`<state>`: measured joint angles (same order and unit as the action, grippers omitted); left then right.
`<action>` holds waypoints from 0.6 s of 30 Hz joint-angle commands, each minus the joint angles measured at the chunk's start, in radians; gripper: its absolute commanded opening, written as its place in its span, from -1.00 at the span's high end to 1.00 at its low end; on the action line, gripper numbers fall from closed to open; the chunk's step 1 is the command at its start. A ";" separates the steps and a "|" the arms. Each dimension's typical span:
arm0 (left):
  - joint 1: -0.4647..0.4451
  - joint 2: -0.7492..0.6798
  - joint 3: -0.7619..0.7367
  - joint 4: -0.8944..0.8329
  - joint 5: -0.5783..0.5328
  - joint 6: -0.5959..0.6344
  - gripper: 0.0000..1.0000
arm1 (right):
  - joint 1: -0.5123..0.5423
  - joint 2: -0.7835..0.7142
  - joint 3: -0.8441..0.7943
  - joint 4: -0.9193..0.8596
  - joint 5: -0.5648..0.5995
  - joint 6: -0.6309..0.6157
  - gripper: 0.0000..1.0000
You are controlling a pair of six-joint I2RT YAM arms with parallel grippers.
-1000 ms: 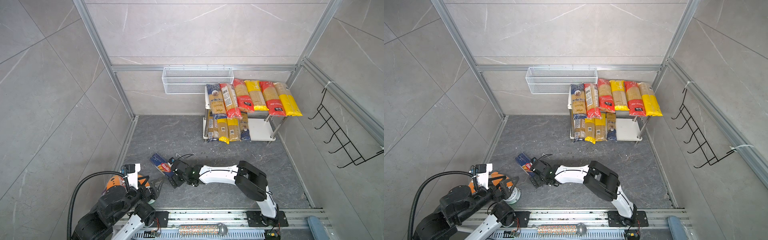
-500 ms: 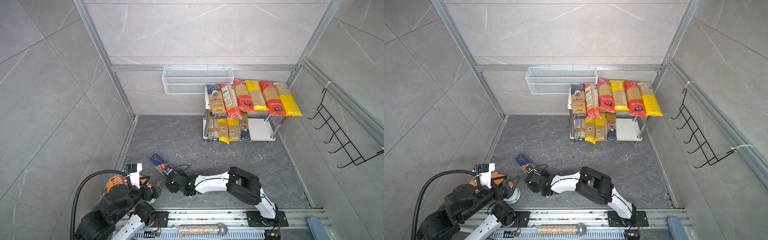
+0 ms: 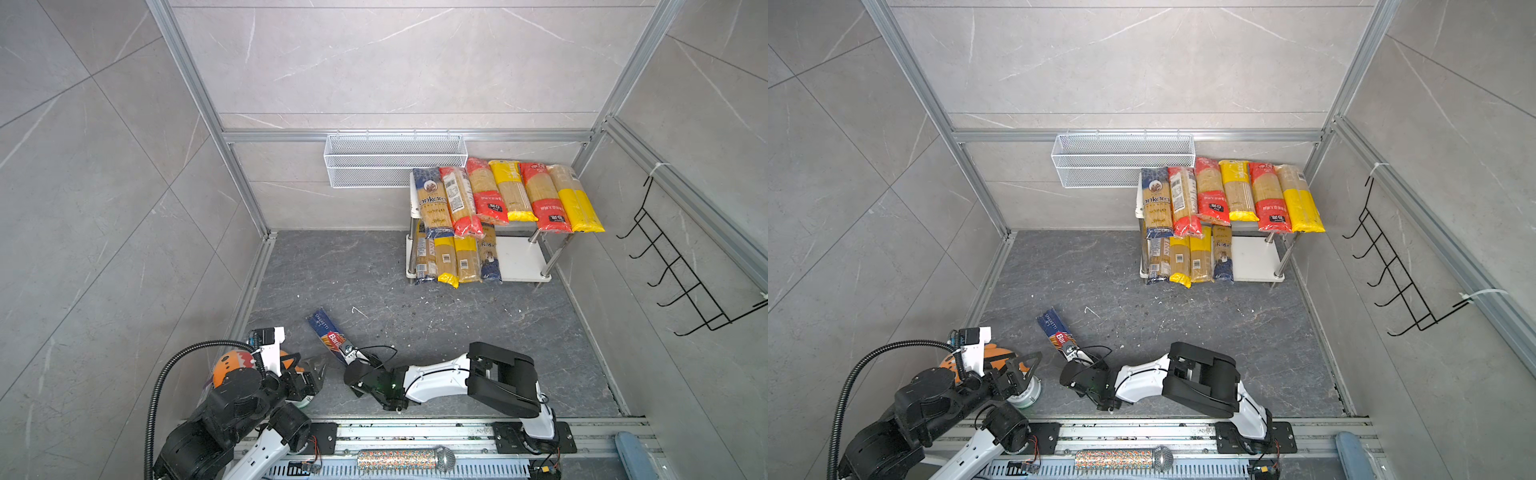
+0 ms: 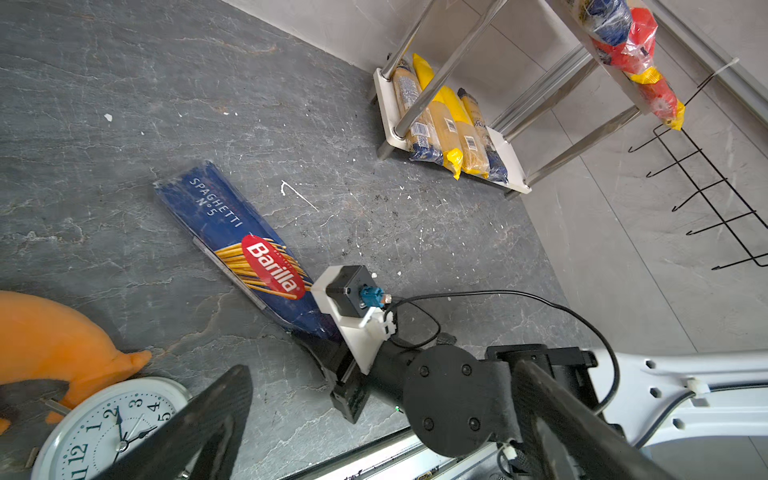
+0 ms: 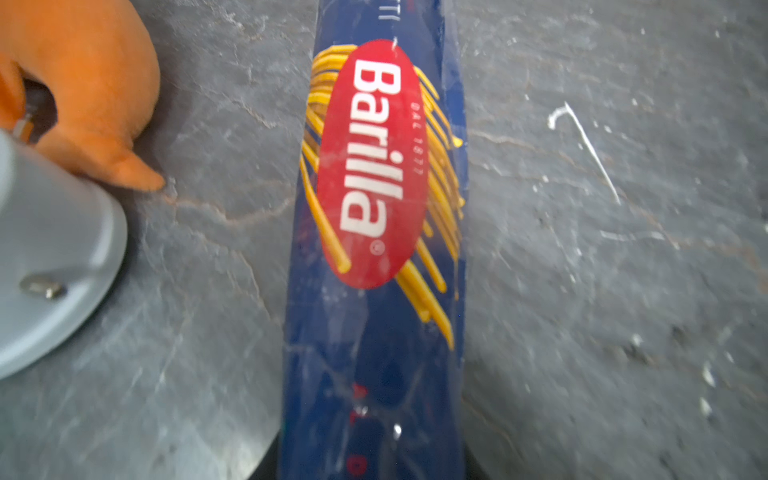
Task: Place and organize the pasta boxes and bags onto the shelf
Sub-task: 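Lift the Barilla box upright with the right gripper toward the lower shelf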
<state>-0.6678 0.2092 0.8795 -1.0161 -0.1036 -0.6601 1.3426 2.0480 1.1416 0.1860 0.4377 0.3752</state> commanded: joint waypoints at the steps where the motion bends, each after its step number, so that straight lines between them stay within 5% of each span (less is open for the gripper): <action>1: -0.001 0.024 0.032 0.042 -0.010 -0.006 -1.00 | 0.003 -0.090 -0.113 -0.143 -0.018 0.068 1.00; 8: 0.000 0.105 -0.006 0.120 0.006 0.018 -1.00 | -0.026 -0.419 -0.261 -0.292 0.022 0.115 1.00; 18: -0.001 0.320 -0.043 0.342 0.092 0.074 -1.00 | -0.075 -0.830 -0.323 -0.733 0.254 0.240 1.00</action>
<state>-0.6678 0.4843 0.8387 -0.8021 -0.0658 -0.6289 1.2793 1.3239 0.7918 -0.4351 0.5060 0.5381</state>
